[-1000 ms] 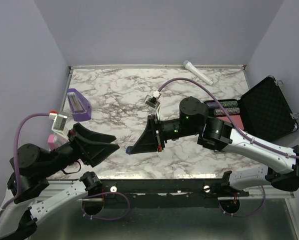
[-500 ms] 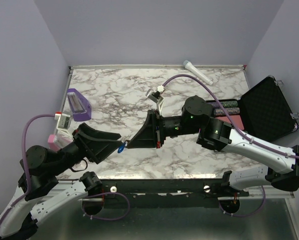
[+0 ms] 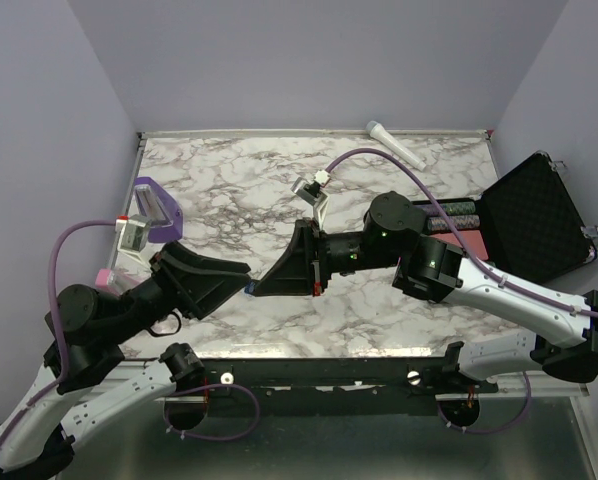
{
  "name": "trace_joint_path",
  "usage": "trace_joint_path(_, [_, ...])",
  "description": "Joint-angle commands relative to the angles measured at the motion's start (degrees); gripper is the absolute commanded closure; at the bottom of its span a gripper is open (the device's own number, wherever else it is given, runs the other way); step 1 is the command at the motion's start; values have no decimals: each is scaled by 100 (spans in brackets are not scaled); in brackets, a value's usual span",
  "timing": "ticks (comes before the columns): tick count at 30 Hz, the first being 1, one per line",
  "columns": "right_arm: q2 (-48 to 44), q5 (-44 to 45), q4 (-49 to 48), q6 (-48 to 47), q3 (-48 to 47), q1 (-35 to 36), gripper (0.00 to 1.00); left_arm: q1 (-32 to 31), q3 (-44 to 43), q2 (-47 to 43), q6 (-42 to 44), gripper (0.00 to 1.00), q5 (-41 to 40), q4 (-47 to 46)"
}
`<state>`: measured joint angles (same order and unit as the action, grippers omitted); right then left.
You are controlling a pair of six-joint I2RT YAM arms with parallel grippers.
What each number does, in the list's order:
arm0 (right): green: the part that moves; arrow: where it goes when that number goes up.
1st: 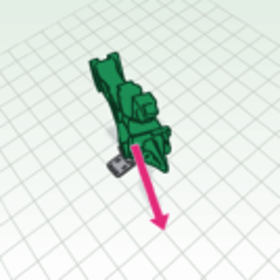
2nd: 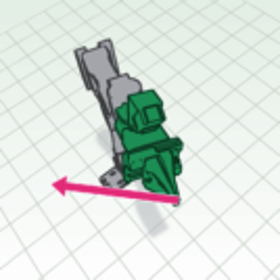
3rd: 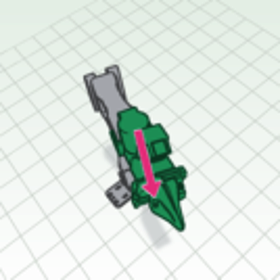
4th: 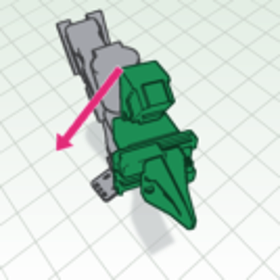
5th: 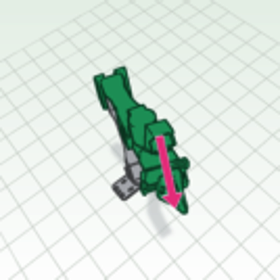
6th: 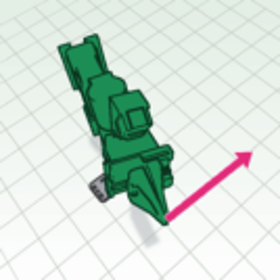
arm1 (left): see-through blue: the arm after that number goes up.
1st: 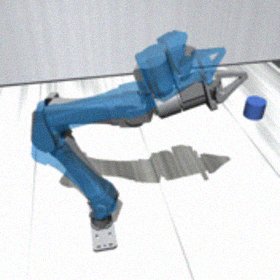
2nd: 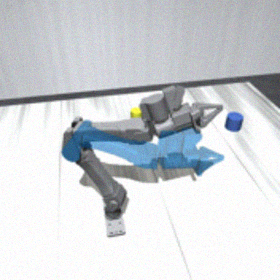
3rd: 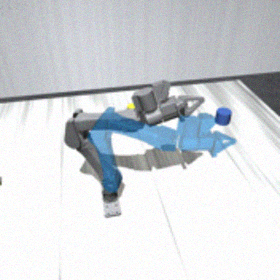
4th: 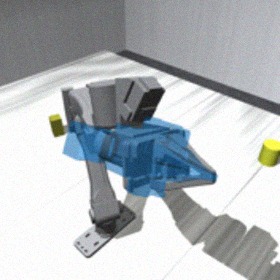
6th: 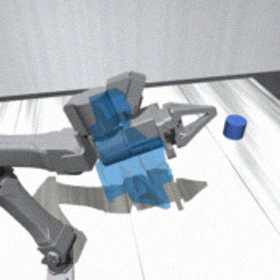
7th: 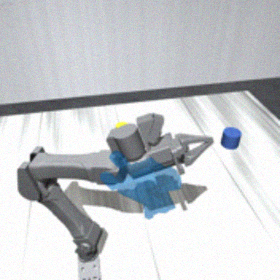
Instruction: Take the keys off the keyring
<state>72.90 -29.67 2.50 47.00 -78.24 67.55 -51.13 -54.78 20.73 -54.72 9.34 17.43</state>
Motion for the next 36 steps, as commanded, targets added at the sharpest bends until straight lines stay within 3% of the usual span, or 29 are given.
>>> trace_joint_path(1, [5, 40, -197, -7, 72, 13, 99, -28, 29, 133, -4, 43, 296, -275])
trace_joint_path(5, [-13, 67, -189, -7, 72, 13, 99, -28, 20, 177, 31, 51, 349, -232])
trace_joint_path(14, [22, 49, -197, -7, 37, 21, 99, -28, 12, 194, 75, 79, 419, -117])
trace_joint_path(19, [13, 49, -198, 11, 71, 13, 99, -28, -93, 256, 137, 100, 454, 58])
trace_joint_path(36, [-66, -205, 13, 63, 63, 13, 99, -37, -779, 756, 901, 100, 1842, 1130])
